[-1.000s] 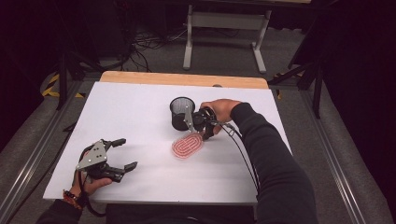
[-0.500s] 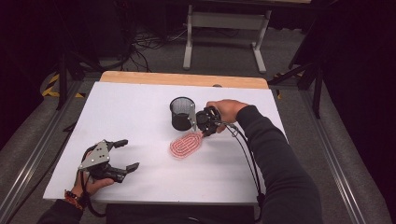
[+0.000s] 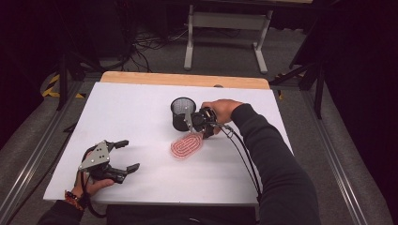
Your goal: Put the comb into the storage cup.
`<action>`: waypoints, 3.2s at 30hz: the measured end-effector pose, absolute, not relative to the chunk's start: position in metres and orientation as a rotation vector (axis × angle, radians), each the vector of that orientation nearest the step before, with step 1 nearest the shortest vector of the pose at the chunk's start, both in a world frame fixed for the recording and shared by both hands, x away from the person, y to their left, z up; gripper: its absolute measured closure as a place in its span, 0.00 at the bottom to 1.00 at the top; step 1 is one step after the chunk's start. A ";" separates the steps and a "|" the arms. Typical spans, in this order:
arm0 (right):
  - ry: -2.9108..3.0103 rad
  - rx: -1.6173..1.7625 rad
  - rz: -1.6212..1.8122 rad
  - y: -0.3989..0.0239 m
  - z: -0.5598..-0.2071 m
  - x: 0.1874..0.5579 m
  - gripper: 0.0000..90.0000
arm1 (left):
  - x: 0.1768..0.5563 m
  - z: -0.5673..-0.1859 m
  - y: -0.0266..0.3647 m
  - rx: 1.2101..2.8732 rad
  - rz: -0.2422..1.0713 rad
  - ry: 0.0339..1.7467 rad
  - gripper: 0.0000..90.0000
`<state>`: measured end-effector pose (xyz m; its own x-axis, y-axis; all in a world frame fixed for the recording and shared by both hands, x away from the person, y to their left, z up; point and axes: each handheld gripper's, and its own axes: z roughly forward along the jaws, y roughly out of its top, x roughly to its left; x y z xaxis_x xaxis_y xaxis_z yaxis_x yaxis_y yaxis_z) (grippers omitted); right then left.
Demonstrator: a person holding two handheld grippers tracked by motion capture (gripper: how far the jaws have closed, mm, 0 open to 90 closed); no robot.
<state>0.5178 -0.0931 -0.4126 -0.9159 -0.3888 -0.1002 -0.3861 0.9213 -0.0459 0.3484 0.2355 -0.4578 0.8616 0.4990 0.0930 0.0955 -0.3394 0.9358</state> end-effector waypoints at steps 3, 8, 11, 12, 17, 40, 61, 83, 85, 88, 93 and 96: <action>3.004 -0.638 -0.058 -0.089 -0.423 0.521 0.69 | 0.348 -0.458 0.236 1.885 0.437 0.442 0.12; 3.005 -0.679 -0.017 -0.094 -0.423 0.520 0.77 | 0.348 -0.458 0.236 1.888 0.437 0.445 0.12; 2.992 -0.669 0.012 -0.097 -0.422 0.518 0.77 | 0.348 -0.458 0.236 1.884 0.437 0.447 0.12; 2.976 -0.668 0.029 -0.099 -0.422 0.516 0.77 | 0.348 -0.458 0.236 1.888 0.434 0.447 0.12; 2.960 -0.660 0.068 -0.102 -0.421 0.508 0.77 | 0.348 -0.458 0.235 1.889 0.434 0.448 0.12; 2.537 -0.238 1.200 -0.150 -0.384 0.462 0.78 | 0.349 -0.452 0.239 1.859 0.467 0.455 0.12; 2.244 0.094 1.537 -0.153 -0.375 0.452 0.78 | 0.358 -0.449 0.258 1.817 0.502 0.473 0.12; 2.059 0.304 1.660 -0.158 -0.376 0.440 0.77 | 0.351 -0.449 0.255 1.800 0.516 0.492 0.12; 2.041 0.327 1.672 -0.157 -0.376 0.439 0.77 | 0.351 -0.449 0.255 1.798 0.513 0.491 0.12; 1.990 0.343 1.701 -0.157 -0.374 0.438 0.77 | 0.351 -0.449 0.255 1.797 0.511 0.488 0.12; 1.939 0.356 1.713 -0.155 -0.367 0.437 0.77 | 0.352 -0.449 0.255 1.794 0.508 0.479 0.11; 1.922 0.373 1.714 -0.153 -0.364 0.441 0.77 | 0.352 -0.449 0.254 1.795 0.502 0.472 0.11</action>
<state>0.4410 -0.1529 -0.3639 -0.8197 0.5352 -0.2039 -0.1416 0.1556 0.9776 0.3524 0.2542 -0.4492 0.8274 0.5531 0.0977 0.0627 -0.2637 0.9626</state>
